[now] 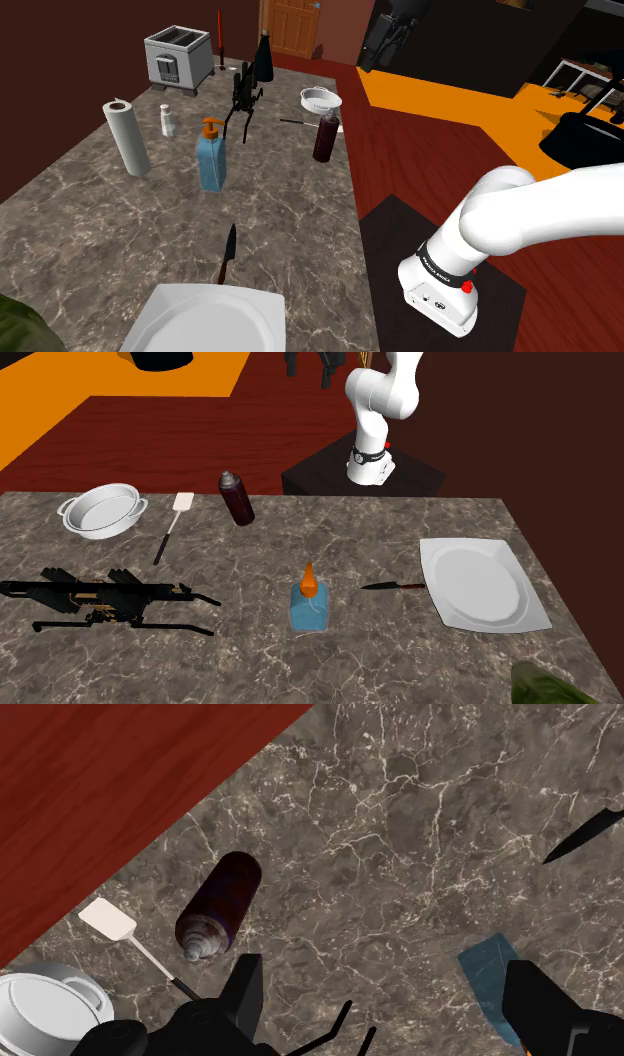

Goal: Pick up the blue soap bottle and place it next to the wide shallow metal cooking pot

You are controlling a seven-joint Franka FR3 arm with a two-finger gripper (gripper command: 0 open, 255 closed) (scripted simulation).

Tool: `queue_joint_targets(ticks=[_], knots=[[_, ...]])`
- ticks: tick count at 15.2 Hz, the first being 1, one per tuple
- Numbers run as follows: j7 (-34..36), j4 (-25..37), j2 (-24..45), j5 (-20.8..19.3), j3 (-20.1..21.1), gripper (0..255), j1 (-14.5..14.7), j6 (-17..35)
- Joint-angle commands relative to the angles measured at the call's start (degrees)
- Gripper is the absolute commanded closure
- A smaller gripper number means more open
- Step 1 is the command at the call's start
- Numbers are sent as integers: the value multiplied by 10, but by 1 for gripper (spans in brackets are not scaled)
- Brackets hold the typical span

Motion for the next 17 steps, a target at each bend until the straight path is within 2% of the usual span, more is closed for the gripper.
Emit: queue_joint_targets(ticks=[1,10,17], knots=[[0,0,0,0,0,0,0,0],[67,35,145,17,71,0,15,104],[125,101,279,1,122,0,22,165]])
